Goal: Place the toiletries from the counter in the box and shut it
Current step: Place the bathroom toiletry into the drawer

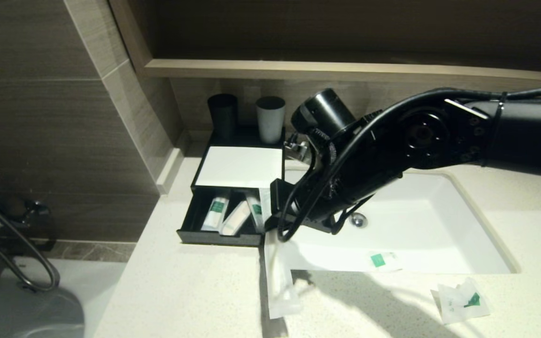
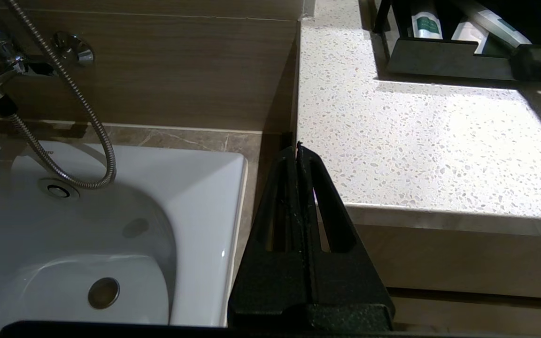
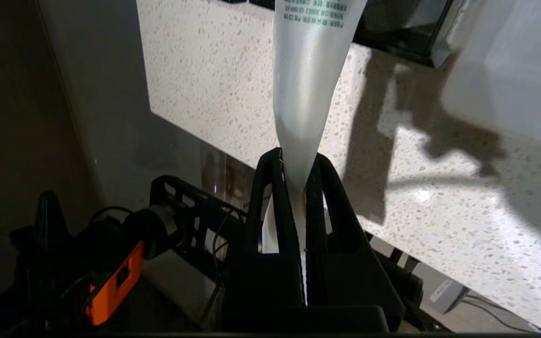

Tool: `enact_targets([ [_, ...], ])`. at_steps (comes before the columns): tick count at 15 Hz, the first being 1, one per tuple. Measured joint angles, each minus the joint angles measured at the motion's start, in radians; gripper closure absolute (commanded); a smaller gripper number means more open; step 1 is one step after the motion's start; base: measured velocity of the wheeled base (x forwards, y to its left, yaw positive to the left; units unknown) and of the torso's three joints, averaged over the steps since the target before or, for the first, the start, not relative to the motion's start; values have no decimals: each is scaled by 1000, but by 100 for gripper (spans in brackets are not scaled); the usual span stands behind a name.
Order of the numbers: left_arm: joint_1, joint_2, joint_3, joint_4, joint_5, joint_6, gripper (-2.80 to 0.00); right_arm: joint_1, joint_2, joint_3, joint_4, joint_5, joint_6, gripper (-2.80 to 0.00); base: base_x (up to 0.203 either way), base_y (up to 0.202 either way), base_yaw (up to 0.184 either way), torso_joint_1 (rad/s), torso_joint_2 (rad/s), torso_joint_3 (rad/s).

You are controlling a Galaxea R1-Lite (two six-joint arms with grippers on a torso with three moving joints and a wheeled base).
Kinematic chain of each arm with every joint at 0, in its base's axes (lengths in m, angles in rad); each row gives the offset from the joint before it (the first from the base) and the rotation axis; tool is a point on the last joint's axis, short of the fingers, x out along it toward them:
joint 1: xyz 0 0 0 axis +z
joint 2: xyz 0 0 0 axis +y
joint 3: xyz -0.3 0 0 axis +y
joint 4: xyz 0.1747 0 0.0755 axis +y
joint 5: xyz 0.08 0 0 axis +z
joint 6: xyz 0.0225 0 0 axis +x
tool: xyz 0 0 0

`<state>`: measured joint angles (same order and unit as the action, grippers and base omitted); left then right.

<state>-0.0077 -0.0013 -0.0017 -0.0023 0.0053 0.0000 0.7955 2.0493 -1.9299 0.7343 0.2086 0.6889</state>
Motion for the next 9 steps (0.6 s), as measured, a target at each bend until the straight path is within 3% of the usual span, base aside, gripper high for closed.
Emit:
enact_targets([
  [9,0,0,0,0,0,0,0,0,19,-9,76,103,5,0,0,0,0,0,0,0],
])
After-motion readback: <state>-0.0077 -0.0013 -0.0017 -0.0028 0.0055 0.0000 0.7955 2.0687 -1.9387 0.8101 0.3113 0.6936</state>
